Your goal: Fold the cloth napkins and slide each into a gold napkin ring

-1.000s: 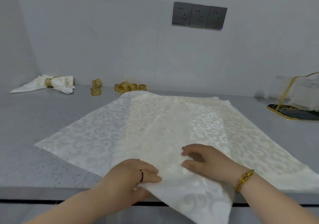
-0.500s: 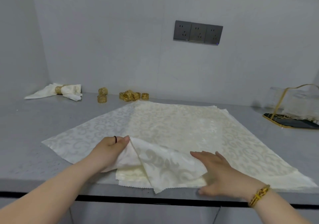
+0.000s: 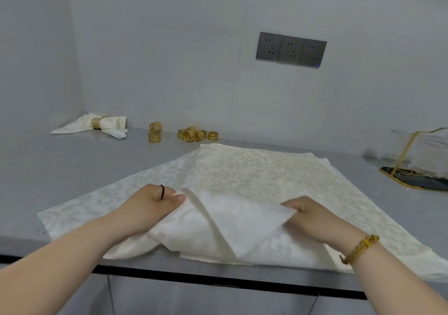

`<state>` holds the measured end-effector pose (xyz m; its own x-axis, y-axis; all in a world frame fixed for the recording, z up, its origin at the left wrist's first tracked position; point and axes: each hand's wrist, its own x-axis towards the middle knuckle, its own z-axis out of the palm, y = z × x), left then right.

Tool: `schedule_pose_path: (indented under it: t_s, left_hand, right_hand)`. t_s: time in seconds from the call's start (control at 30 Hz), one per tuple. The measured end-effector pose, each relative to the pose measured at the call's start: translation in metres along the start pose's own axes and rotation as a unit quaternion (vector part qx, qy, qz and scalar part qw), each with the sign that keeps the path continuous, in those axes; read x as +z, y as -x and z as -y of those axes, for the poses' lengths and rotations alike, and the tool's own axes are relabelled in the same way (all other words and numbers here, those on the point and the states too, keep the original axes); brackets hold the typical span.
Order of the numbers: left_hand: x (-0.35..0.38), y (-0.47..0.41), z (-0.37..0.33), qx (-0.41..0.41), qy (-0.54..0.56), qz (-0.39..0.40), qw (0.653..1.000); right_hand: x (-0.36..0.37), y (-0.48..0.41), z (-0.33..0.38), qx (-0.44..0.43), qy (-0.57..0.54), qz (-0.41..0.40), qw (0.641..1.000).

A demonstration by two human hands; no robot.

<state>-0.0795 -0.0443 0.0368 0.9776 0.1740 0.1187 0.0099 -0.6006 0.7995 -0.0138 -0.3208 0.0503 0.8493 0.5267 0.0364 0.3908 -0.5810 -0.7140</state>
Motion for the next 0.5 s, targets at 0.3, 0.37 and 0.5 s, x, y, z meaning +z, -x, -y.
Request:
schedule_pose_path:
  t_s: [0.3, 0.37, 0.5]
  left_hand:
    - [-0.024, -0.068, 0.042, -0.071, -0.027, -0.075, 0.994]
    - [-0.023, -0.089, 0.05, -0.074, -0.052, -0.099, 0.991]
    - [-0.018, -0.127, 0.053, -0.066, -0.155, -0.131, 0.977]
  right_hand:
    - [0.005, -0.117, -0.003, 0.069, 0.047, -0.101, 0.991]
    - [0.009, -0.145, -0.008, 0.081, 0.06, -0.107, 0.989]
    - [0.017, -0.189, -0.017, 0.108, 0.063, -0.106, 0.986]
